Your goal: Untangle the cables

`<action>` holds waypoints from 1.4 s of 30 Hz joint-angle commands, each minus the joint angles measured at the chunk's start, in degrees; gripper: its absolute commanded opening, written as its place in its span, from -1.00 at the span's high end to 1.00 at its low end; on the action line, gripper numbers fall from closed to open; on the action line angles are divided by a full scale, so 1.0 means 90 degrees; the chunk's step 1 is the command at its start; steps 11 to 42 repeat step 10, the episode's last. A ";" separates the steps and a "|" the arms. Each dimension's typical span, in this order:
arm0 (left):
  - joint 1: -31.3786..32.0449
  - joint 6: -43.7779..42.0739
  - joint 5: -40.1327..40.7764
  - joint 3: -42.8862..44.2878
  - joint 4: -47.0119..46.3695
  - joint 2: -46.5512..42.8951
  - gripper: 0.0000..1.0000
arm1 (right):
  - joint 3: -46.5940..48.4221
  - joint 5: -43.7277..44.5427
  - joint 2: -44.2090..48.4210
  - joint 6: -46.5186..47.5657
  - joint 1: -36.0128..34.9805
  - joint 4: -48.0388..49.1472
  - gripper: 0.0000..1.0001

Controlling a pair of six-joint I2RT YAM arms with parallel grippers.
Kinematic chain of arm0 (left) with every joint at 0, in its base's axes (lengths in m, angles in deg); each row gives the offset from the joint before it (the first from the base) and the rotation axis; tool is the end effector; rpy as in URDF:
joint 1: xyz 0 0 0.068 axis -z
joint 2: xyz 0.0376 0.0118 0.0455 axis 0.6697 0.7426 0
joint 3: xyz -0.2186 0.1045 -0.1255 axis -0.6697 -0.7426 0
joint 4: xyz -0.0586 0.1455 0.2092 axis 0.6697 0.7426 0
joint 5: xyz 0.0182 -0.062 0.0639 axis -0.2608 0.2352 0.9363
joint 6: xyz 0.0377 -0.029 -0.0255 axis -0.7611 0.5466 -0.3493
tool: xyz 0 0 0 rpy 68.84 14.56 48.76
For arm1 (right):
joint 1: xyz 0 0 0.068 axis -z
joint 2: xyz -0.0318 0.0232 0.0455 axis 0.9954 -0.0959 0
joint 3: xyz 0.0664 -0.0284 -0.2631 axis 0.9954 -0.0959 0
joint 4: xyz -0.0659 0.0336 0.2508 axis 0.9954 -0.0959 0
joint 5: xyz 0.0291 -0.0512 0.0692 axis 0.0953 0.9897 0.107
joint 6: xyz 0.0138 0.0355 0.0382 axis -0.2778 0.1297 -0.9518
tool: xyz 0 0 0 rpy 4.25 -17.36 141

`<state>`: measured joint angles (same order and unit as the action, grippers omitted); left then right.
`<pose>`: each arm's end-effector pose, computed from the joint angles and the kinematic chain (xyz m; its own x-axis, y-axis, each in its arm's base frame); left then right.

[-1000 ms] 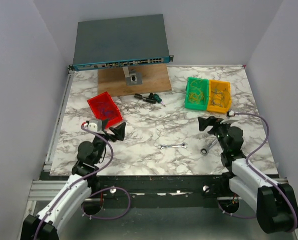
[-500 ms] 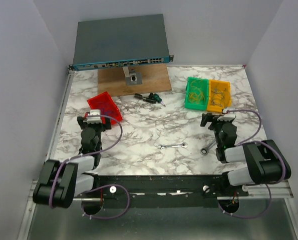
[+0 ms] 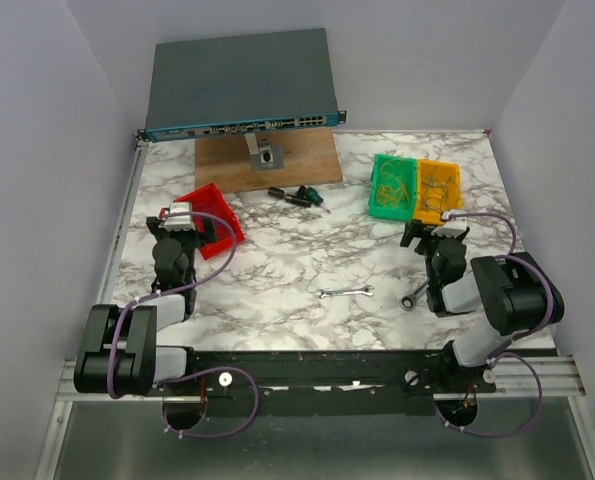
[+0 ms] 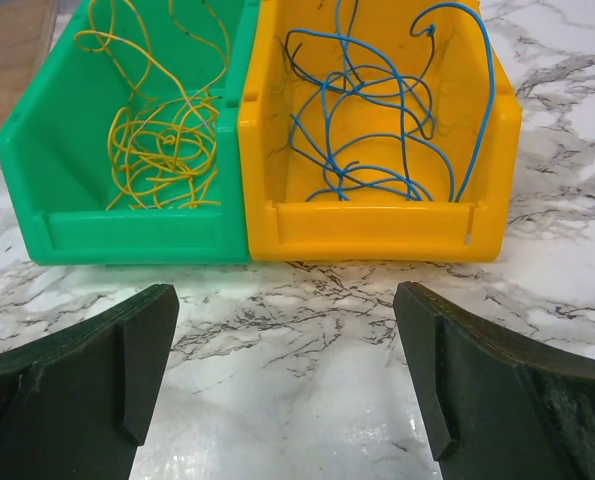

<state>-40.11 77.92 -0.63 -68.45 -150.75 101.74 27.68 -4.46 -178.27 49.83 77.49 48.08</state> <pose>0.2284 -0.0043 0.1865 0.0208 -0.0225 -0.9995 -0.0588 0.9980 -0.0237 0.2407 0.0219 0.1332 -0.0991 0.0978 -0.9903 0.1034 0.9908 0.0875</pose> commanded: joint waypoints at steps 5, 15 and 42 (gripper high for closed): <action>-0.0035 0.0085 -0.0250 0.0065 -0.0010 0.0003 -0.97 | 0.0065 0.0270 -0.0063 0.0044 0.0036 0.0394 -1.00; -0.0078 0.0104 -0.0324 0.0047 -0.0038 -0.0010 -0.97 | 0.0069 0.0270 -0.0063 0.0043 0.0036 0.0391 -1.00; -0.0078 0.0104 -0.0324 0.0047 -0.0038 -0.0010 -0.97 | 0.0069 0.0270 -0.0063 0.0043 0.0036 0.0391 -1.00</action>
